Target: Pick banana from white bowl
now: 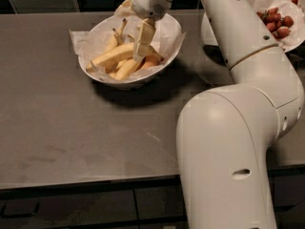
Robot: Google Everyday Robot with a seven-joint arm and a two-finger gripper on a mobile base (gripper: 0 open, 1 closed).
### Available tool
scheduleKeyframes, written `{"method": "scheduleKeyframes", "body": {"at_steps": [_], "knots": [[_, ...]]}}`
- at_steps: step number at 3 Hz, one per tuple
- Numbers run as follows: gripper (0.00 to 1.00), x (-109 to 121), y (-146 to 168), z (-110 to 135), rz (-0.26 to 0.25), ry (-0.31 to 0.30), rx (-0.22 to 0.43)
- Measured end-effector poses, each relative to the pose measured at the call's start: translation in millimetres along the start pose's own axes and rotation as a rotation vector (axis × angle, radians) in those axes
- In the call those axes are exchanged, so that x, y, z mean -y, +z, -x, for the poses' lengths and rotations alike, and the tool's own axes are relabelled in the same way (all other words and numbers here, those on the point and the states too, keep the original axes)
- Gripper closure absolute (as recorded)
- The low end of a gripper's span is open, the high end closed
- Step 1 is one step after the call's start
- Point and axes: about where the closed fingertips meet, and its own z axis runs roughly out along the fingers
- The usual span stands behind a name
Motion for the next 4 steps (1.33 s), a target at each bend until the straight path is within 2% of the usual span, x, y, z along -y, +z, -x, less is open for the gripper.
{"method": "scheduleKeyframes", "body": {"at_steps": [1, 2, 3, 4], "knots": [[0.03, 6, 22, 1, 0.034, 0.004, 0.033], [0.03, 14, 37, 3, 0.047, 0.003, 0.051], [0.19, 17, 53, -1, 0.07, 0.017, 0.056], [0.21, 15, 57, -5, 0.084, 0.035, 0.055]]}}
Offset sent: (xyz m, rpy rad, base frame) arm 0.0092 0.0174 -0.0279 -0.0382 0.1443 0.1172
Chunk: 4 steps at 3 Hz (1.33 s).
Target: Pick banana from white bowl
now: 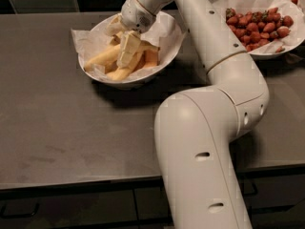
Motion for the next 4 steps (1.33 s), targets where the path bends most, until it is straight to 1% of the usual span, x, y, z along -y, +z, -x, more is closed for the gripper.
{"method": "scheduleKeyframes", "body": {"at_steps": [1, 2, 3, 4], "knots": [[0.4, 1.5, -6.5, 5.2, 0.0, 0.0, 0.0], [0.63, -0.1, 0.1, -0.1, 0.0, 0.0, 0.0], [0.86, -3.7, -4.0, 5.6, 0.0, 0.0, 0.0], [1.0, -1.6, -3.5, 4.0, 0.0, 0.0, 0.0]]}}
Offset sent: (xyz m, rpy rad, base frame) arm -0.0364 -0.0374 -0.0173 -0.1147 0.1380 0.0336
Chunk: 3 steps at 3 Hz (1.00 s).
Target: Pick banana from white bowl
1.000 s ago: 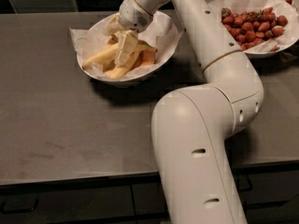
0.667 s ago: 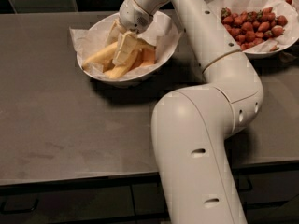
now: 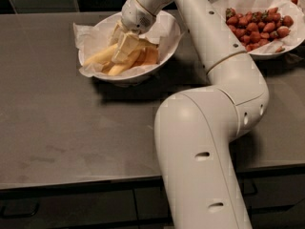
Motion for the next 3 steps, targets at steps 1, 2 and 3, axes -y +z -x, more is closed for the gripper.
{"method": "scheduleKeyframes", "body": {"at_steps": [1, 2, 3], "knots": [[1.0, 1.5, 3.5, -4.0, 0.0, 0.0, 0.0], [1.0, 1.5, 3.5, -4.0, 0.0, 0.0, 0.0], [1.0, 1.5, 3.5, -4.0, 0.0, 0.0, 0.0]]}}
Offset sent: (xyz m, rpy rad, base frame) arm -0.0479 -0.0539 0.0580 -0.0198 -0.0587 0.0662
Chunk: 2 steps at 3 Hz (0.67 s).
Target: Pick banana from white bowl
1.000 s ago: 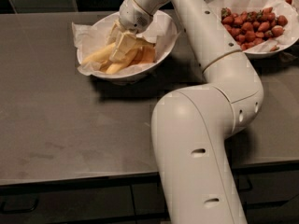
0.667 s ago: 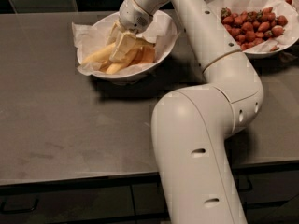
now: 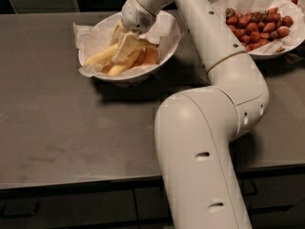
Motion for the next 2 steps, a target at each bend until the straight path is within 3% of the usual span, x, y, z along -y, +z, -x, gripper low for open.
{"method": "scheduleKeyframes", "body": {"at_steps": [2], "knots": [[1.0, -1.4, -2.4, 3.0, 0.0, 0.0, 0.0]]}}
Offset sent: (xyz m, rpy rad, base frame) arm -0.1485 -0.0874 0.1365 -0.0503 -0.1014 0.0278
